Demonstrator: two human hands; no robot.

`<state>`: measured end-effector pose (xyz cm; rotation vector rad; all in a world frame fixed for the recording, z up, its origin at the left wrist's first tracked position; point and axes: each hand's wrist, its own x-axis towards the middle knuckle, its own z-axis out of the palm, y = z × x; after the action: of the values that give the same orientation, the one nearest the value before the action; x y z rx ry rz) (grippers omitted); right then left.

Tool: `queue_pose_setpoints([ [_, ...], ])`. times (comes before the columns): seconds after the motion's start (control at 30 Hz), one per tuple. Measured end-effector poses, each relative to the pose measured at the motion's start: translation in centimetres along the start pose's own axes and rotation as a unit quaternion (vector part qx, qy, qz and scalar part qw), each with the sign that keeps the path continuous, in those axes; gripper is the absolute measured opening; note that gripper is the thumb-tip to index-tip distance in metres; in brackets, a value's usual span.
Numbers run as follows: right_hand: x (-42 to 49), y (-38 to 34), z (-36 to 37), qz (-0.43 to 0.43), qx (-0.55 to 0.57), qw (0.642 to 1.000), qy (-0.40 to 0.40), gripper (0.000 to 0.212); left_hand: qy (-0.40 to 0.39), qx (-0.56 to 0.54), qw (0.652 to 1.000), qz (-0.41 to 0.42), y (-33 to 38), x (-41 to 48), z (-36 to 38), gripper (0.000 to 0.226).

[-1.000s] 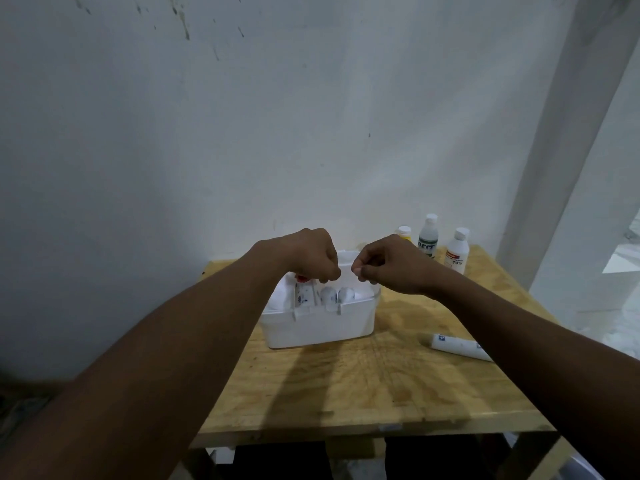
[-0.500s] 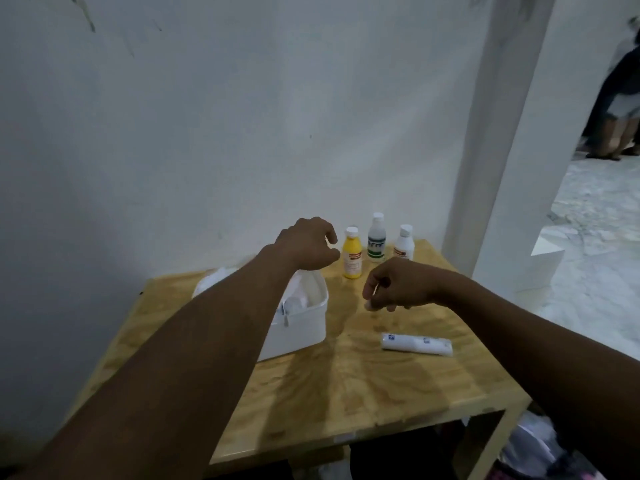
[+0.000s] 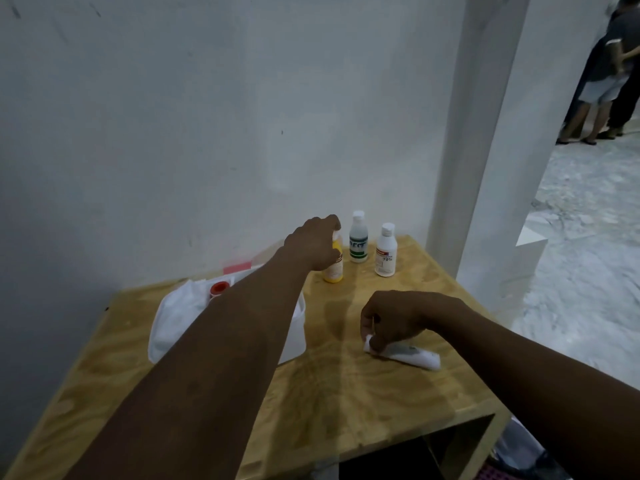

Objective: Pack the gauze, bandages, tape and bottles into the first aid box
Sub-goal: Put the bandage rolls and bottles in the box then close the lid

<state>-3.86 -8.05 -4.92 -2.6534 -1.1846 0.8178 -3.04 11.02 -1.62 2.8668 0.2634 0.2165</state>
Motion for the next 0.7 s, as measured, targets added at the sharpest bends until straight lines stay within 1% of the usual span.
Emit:
queue_pose_setpoints([
  [0.07, 0.2, 0.0, -0.4, -0.027, 0.012, 0.998, 0.054, 0.022, 0.027, 0.004, 1.000, -0.002, -0.1, 0.1, -0.1, 0.036],
  [0.1, 0.3, -0.1, -0.7, -0.042, 0.023, 0.995, 0.084, 0.023, 0.032, 0.004, 0.999, -0.001, -0.3, 0.1, -0.2, 0.031],
  [0.2, 0.6, -0.6, -1.8, -0.082, 0.064, 0.978, 0.179, 0.022, 0.034, 0.011, 0.999, 0.003, -0.8, -0.2, -0.8, 0.032],
  [0.27, 0.7, -1.1, -2.6, -0.101, 0.104, 0.959, 0.243, 0.021, 0.052, -0.009, 0.999, 0.000, -1.4, -0.5, -1.8, 0.031],
  [0.37, 0.6, -2.5, -4.2, -0.117, 0.164, 0.921, 0.333, 0.017, 0.082, -0.053, 0.995, 0.008, -2.4, -1.3, -4.5, 0.029],
  [0.5, 0.0, -5.6, -6.2, -0.152, 0.189, 0.868, 0.432, 0.013, 0.112, -0.093, 0.989, 0.010, -3.7, -3.2, -9.2, 0.025],
  [0.57, -0.3, -7.3, -6.6, -0.172, 0.217, 0.847, 0.454, 0.010, 0.126, -0.107, 0.986, -0.001, -4.5, -4.5, -11.3, 0.025],
  [0.6, -0.4, -8.1, -6.7, -0.183, 0.228, 0.843, 0.452, 0.009, 0.129, -0.117, 0.985, -0.010, -4.9, -5.1, -12.1, 0.026],
  [0.7, -0.1, -9.9, -6.0, -0.207, 0.210, 0.854, 0.429, 0.010, 0.101, -0.139, 0.984, -0.038, -6.1, -7.1, -13.2, 0.025],
])
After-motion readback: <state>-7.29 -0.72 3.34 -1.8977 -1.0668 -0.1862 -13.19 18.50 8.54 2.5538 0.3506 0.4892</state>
